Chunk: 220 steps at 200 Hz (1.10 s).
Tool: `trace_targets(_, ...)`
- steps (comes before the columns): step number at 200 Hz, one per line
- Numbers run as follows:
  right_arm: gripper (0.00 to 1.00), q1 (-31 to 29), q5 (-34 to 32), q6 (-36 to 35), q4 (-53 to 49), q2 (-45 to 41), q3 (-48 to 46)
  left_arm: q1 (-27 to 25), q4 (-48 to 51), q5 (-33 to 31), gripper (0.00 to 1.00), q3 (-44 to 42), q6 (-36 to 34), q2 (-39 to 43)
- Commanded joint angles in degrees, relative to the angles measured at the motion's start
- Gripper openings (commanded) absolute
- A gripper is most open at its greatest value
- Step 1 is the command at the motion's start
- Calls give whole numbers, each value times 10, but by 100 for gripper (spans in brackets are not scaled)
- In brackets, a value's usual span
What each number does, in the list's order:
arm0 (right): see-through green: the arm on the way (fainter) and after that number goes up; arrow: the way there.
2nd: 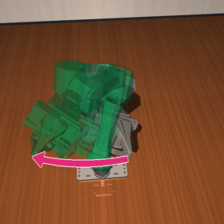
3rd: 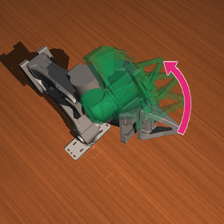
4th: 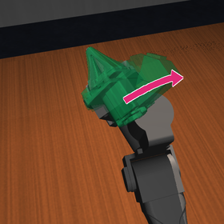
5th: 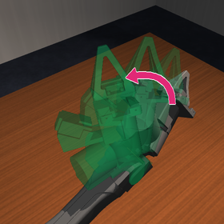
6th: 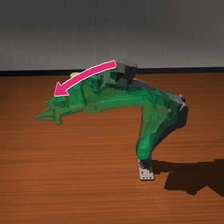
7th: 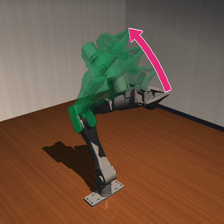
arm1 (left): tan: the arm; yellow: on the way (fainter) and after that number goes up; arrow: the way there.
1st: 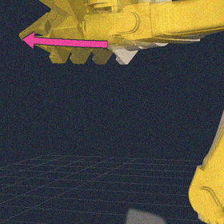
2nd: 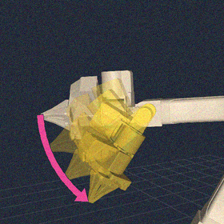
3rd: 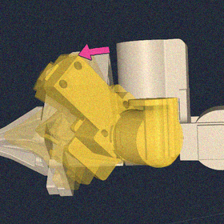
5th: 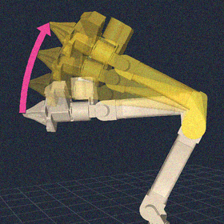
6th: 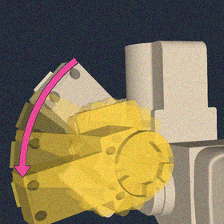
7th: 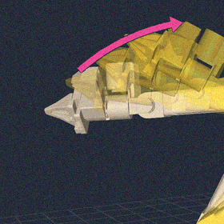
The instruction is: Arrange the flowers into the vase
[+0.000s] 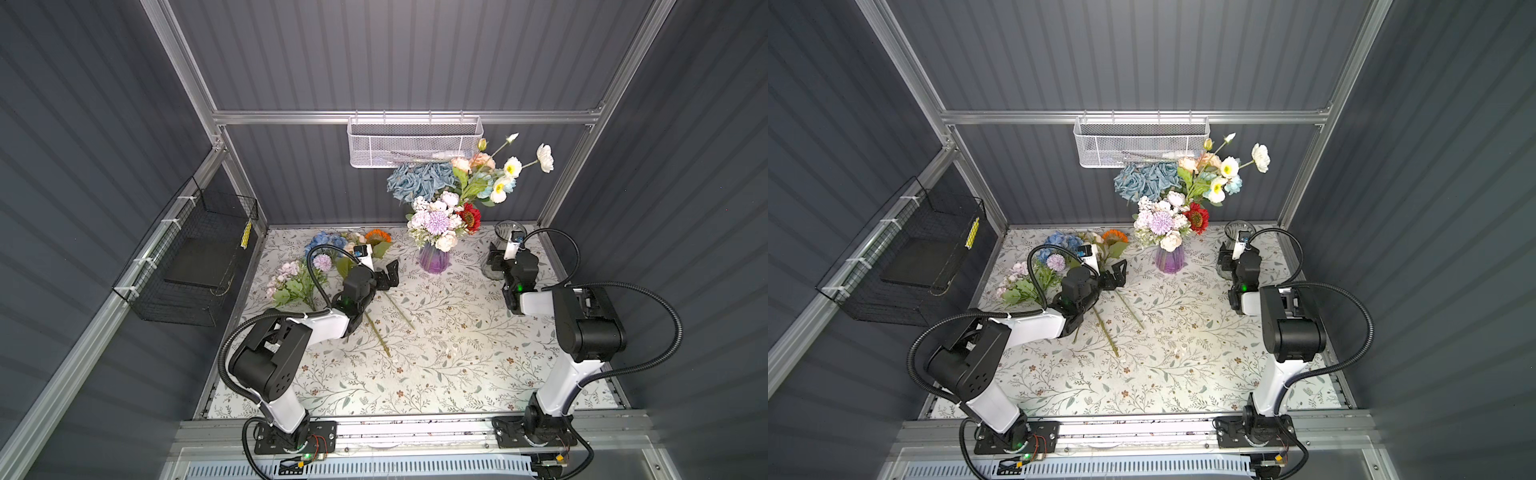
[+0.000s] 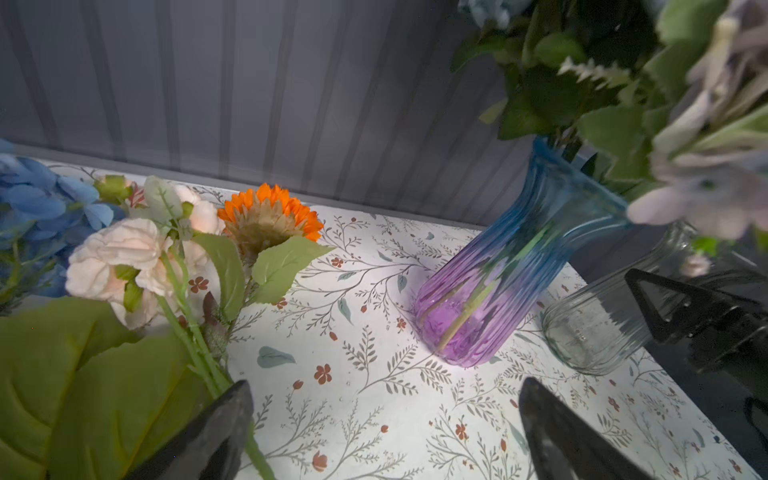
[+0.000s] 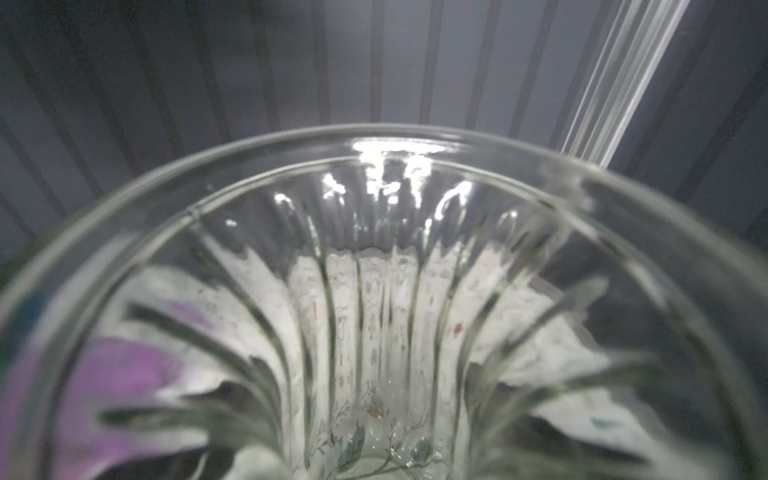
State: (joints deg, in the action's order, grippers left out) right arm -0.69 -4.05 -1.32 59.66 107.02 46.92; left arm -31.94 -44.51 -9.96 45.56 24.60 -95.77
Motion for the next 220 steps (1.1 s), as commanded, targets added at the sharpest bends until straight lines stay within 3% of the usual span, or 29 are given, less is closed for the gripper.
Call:
trace_targets(1, 70, 2, -1, 3, 48, 10, 12, -2, 13, -17, 100, -13, -5, 21)
trace_targets(38, 53, 1, -1, -1, 68, 9, -5, -1, 15, -33, 100, -29, -4, 34)
trace_targets(81, 40, 2, -1, -8, 84, -18, -41, -1, 9, -36, 100, -39, -4, 34)
trace_targets(150, 36, -35, -30, -19, 84, -139, -142, 0, 1, -60, 100, -62, -6, 53)
trace_targets(191, 36, -120, -91, -36, 49, -226, -201, 35, 34, -57, 100, -63, -1, 86)
trace_targets(220, 35, -185, -106, -2, 14, -270, -221, 61, 65, -48, 100, -66, 4, 115)
